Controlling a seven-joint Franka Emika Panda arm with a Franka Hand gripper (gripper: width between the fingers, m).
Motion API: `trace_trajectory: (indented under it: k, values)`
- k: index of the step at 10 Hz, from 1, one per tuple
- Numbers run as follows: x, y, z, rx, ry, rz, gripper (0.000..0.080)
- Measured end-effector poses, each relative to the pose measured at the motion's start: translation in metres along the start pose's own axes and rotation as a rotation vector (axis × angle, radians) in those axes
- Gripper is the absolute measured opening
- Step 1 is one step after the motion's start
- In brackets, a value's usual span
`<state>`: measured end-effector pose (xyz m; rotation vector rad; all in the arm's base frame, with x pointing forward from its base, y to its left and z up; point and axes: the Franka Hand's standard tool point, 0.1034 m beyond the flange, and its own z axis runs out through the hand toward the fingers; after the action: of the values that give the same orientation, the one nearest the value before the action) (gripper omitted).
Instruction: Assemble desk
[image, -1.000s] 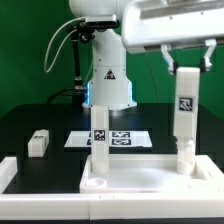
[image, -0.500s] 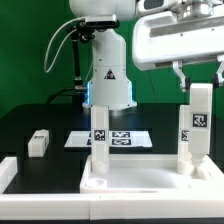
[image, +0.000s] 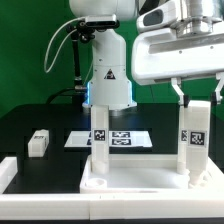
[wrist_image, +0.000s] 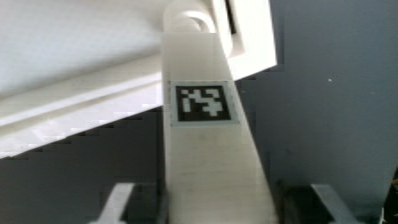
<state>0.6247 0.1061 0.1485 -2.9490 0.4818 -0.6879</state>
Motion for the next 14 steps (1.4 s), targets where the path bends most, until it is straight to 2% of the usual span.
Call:
trace_trajectory:
  k: [6,9,11,12,13,14]
  values:
    - [-0.01,-0.002,0.012,-0.009,-0.018,0.001,0.0287]
    - [-0.012,-0.011,0.014,0.008,0.006,-0.009,0.0287]
    - [-0.011,-0.011,0.014,0.01,0.01,-0.002,0.0287]
    - [-0.012,-0.011,0.014,0.01,0.009,-0.009,0.0392]
    - [-0.012,-0.011,0.014,0.01,0.008,-0.011,0.0532]
    - [-0.012,-0.011,0.014,0.01,0.008,-0.014,0.0532]
